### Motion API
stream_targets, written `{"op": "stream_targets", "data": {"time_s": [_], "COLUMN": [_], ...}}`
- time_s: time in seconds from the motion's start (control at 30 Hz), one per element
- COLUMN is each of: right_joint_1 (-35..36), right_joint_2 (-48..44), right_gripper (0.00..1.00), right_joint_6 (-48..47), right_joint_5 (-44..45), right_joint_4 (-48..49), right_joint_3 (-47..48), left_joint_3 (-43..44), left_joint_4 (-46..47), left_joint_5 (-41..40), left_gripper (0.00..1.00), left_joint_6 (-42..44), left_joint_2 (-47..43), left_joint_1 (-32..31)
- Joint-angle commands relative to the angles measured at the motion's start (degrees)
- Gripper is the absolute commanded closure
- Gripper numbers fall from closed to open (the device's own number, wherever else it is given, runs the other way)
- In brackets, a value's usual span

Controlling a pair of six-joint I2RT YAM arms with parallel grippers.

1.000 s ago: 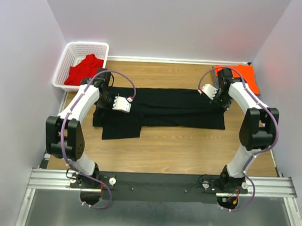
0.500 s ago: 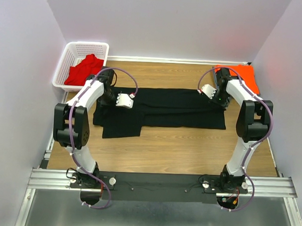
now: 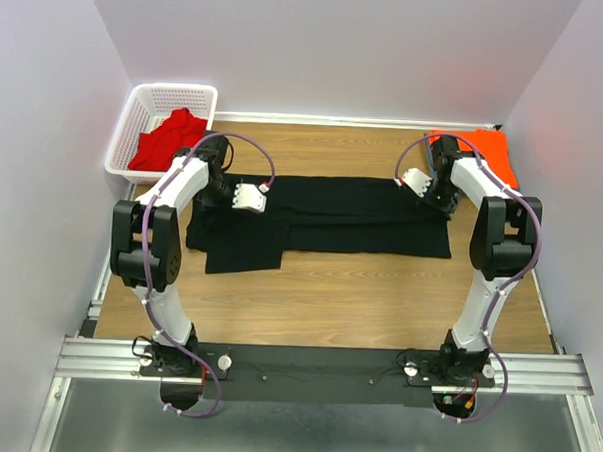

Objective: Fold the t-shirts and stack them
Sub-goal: Fold the other side of the tshirt into a rectangle

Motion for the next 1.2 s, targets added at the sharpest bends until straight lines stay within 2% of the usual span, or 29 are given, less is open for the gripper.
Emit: {"op": "stream_targets", "data": {"time_s": [0.0, 0.2, 0.23, 0.27, 0.3, 0.33, 0.37, 0.43, 0.5, 0.53, 0.63, 0.67, 0.73, 0.77, 0.9, 1.17], "right_joint_1": [-0.5, -0.4, -0.5, -0.4, -0.5, -0.7, -0.9, -1.7, -2.0, -4.4, -8.4, -9.3, -11.2, -11.5, -12.3, -13.8], "right_joint_2": [1.2, 1.6, 1.8, 1.9, 1.7, 0.6, -0.2, -2.5, -3.8, -4.4, -5.7, -5.9, -7.0, -7.4, -7.5, -4.4], "right_gripper": [1.00, 0.99, 0.91, 0.84, 0.76, 0.64, 0.59, 0.51, 0.49, 0.47, 0.47, 0.47, 0.47, 0.47, 0.48, 0.48], "right_joint_6": [-1.2, -0.1, 0.6, 1.5, 3.1, 4.3, 6.7, 9.0, 12.9, 14.2, 19.3, 20.4, 22.7, 24.3, 29.1, 34.3], "right_joint_5": [1.8, 1.7, 1.7, 1.6, 1.5, 0.6, -0.3, -3.4, -6.4, -8.5, -16.3, -18.2, -23.3, -25.2, -26.5, -24.1], "right_joint_4": [1.2, 1.4, 1.4, 1.3, 1.4, 1.3, 0.7, -1.3, -5.9, -7.5, -13.6, -14.8, -16.4, -15.8, -12.5, -6.1], "right_joint_3": [1.1, 1.9, 2.9, 3.6, 4.5, 4.8, 5.2, 6.5, 7.5, 7.9, 8.4, 7.8, 4.6, 2.0, -3.4, -7.7], "left_joint_3": [2.2, 3.2, 3.3, 3.6, 4.1, 4.9, 7.2, 9.9, 12.2, 12.2, 8.4, 6.8, 1.6, -1.4, -6.3, -9.2], "left_joint_4": [0.6, 1.9, 2.9, 3.1, 3.0, 2.3, 1.4, -2.6, -5.7, -8.1, -9.1, -8.9, -7.1, -6.4, -1.5, 0.8], "left_joint_5": [-0.3, -0.3, -0.4, -0.7, -0.6, 0.4, 1.5, 5.3, 8.2, 11.0, 15.4, 16.0, 17.5, 17.9, 18.3, 20.6], "left_gripper": [1.00, 1.00, 0.96, 0.79, 0.73, 0.63, 0.55, 0.47, 0.46, 0.46, 0.45, 0.42, 0.41, 0.36, 0.34, 0.34], "left_joint_6": [-0.4, -1.6, -3.3, -4.0, -4.7, -6.4, -7.3, -9.7, -10.9, -11.5, -14.4, -15.3, -18.4, -19.4, -25.7, -28.8], "left_joint_2": [1.4, 3.2, 3.7, 3.7, 3.7, 3.4, 3.1, 2.0, 0.9, -0.5, -4.4, -5.3, -7.5, -8.1, -9.3, -7.7], "left_joint_1": [0.6, 0.6, 0.6, 0.8, 1.4, 2.0, 2.7, 5.4, 8.0, 10.1, 14.4, 15.1, 16.3, 17.2, 19.1, 21.5]}}
